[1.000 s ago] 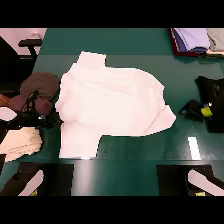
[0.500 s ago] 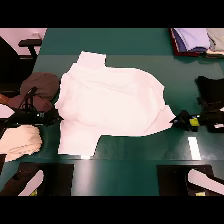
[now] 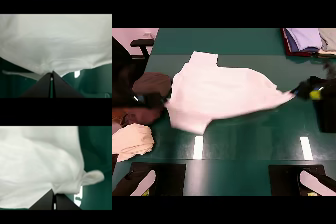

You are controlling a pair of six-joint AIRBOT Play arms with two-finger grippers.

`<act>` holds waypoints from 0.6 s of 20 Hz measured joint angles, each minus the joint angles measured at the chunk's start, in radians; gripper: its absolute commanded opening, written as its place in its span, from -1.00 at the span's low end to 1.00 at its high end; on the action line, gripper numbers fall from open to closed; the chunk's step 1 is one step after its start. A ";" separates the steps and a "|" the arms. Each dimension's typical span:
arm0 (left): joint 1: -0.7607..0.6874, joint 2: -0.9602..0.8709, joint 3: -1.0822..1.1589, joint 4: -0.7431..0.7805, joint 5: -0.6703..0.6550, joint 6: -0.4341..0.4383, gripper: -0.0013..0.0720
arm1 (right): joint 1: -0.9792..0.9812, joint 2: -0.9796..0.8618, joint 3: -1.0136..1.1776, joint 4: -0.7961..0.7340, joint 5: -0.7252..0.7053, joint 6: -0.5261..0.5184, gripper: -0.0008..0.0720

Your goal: Fold the shirts.

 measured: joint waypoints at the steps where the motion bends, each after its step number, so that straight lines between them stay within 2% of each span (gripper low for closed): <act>1: 0.000 0.000 0.111 -0.004 -0.018 0.003 -0.90 | -0.013 0.040 0.070 0.000 0.004 0.000 -0.94; 7: 0.000 0.002 0.821 -0.026 -0.062 0.006 -0.90 | -0.122 0.245 0.515 0.005 0.034 -0.001 -0.94; 12: 0.000 0.003 1.201 -0.027 0.016 -0.031 -0.91 | -0.227 0.309 0.780 0.005 0.080 0.005 -0.94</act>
